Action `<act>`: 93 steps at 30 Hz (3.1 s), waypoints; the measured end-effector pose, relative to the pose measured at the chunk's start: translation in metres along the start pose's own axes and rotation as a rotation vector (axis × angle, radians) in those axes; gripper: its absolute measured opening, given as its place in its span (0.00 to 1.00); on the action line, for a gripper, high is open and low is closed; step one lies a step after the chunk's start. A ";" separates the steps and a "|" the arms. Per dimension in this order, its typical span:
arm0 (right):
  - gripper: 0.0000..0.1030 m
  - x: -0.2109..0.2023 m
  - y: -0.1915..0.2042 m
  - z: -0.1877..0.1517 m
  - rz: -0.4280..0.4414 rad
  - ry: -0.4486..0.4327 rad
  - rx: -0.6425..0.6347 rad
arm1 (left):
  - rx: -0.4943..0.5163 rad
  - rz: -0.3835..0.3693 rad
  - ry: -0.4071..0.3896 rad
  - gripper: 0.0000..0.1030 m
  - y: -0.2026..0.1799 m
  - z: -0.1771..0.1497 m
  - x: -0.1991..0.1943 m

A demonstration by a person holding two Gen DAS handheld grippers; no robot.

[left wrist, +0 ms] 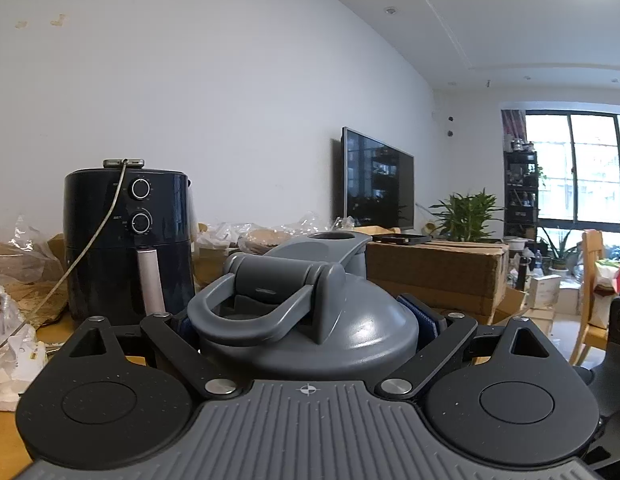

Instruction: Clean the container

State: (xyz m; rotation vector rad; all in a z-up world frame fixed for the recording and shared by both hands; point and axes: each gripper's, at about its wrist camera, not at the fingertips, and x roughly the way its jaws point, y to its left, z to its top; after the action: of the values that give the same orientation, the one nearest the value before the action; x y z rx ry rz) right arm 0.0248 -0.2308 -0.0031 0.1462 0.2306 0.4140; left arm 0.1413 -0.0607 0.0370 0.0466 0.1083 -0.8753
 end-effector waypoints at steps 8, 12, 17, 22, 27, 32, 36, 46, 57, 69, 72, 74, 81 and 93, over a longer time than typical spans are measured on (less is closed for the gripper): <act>0.11 0.009 0.010 0.003 -0.044 0.016 -0.048 | 0.001 -0.015 0.004 0.92 0.003 0.000 0.002; 0.11 0.009 0.011 0.005 -0.050 0.028 -0.059 | 0.000 -0.015 0.003 0.92 0.003 -0.001 0.003; 0.10 0.010 0.014 0.005 -0.052 0.042 -0.080 | 0.001 -0.016 0.003 0.92 0.004 -0.002 0.003; 0.10 0.014 0.012 0.003 -0.043 0.066 -0.080 | 0.001 -0.016 0.003 0.92 0.005 -0.001 0.003; 0.10 0.019 0.011 -0.003 -0.037 0.108 -0.075 | 0.001 -0.016 0.003 0.92 0.005 -0.001 0.003; 0.09 0.026 0.007 -0.010 -0.034 0.151 -0.066 | 0.001 -0.016 0.002 0.92 0.005 -0.001 0.004; 0.09 0.030 0.005 -0.015 -0.032 0.182 -0.062 | 0.001 -0.016 0.002 0.92 0.005 -0.001 0.004; 0.09 0.037 -0.001 -0.028 -0.020 0.234 -0.045 | 0.001 -0.015 0.002 0.92 0.005 -0.002 0.005; 0.10 0.035 -0.002 -0.026 -0.011 0.228 -0.020 | 0.002 -0.012 0.003 0.92 0.005 -0.002 0.005; 0.11 0.030 0.000 -0.017 -0.004 0.191 -0.008 | 0.002 -0.010 0.002 0.92 0.003 -0.003 0.005; 0.11 0.027 0.002 -0.012 -0.001 0.171 -0.010 | 0.001 -0.009 0.002 0.92 0.003 -0.003 0.004; 0.11 0.025 0.002 -0.009 -0.001 0.157 -0.011 | 0.001 -0.009 0.002 0.92 0.003 -0.004 0.004; 0.11 0.019 0.006 0.004 0.003 0.105 -0.030 | 0.002 -0.009 0.003 0.92 0.002 -0.004 0.004; 0.11 0.006 0.012 0.023 -0.015 -0.014 -0.051 | 0.020 -0.002 0.004 0.92 0.000 -0.007 0.002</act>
State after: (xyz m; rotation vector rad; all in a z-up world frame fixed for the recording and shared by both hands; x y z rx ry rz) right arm 0.0311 -0.2194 0.0199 0.0972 0.2074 0.4039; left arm 0.1419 -0.0617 0.0295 0.0675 0.1035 -0.8779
